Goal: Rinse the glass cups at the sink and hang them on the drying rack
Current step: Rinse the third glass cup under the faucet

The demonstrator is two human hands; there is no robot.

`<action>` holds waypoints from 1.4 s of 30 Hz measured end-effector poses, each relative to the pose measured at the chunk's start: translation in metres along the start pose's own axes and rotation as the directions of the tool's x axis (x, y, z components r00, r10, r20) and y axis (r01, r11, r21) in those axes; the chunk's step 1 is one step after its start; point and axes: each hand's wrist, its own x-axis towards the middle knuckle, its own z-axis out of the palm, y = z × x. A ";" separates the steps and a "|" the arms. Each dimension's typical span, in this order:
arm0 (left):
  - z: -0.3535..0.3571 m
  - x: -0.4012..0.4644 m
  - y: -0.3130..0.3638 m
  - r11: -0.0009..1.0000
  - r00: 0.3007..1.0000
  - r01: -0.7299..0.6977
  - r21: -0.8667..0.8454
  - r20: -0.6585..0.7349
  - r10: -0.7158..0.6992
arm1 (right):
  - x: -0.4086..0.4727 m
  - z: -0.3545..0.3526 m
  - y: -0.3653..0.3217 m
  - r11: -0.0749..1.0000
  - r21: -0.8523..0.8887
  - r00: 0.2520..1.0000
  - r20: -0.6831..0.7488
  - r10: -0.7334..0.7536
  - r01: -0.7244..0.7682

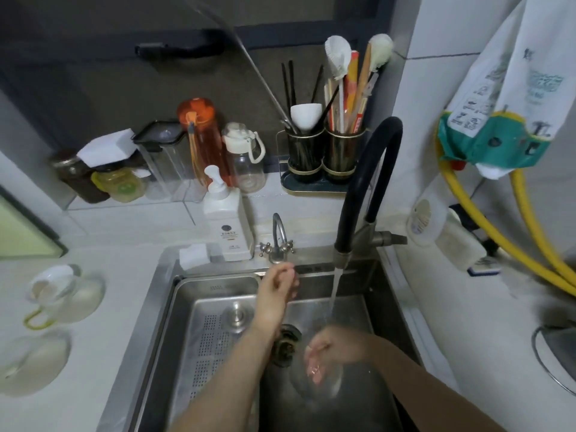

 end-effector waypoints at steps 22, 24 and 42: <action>0.028 -0.027 -0.059 0.973 0.977 0.209 -0.100 0.048 -0.206 | -0.002 0.002 -0.008 0.856 0.468 0.740 -0.651 0.165 0.221; 0.030 -0.027 -0.057 0.988 0.987 0.154 -0.008 0.038 -0.153 | -0.004 -0.001 -0.012 0.777 0.578 0.727 -0.642 0.243 0.250; 0.034 -0.017 -0.005 0.918 0.993 -0.094 0.386 0.106 0.058 | -0.013 -0.039 -0.040 0.298 0.873 0.815 -0.473 0.334 0.385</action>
